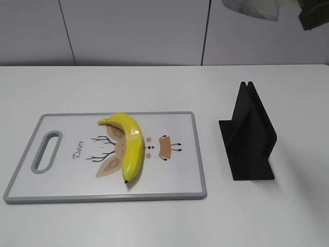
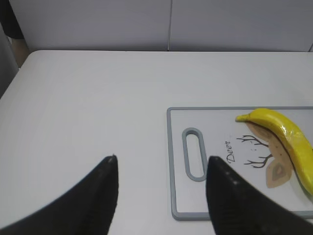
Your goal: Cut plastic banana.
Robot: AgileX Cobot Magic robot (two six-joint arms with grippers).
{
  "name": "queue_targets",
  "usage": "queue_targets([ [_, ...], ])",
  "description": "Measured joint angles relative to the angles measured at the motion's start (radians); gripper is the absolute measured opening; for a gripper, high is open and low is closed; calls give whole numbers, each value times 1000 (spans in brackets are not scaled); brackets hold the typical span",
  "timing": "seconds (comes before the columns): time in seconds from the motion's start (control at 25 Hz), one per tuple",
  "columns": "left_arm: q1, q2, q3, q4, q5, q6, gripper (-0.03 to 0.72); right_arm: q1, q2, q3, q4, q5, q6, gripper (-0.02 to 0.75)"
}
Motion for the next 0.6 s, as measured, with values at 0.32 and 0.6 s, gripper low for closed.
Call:
queue_targets([
  [0.32,0,365,-131,-186,-122,125,570,-51,155,-8,227,-132,-408,166],
  [0.6,0,631,-284,-487,-89,568,599,-153,266,-10,518,-144,-861,166],
])
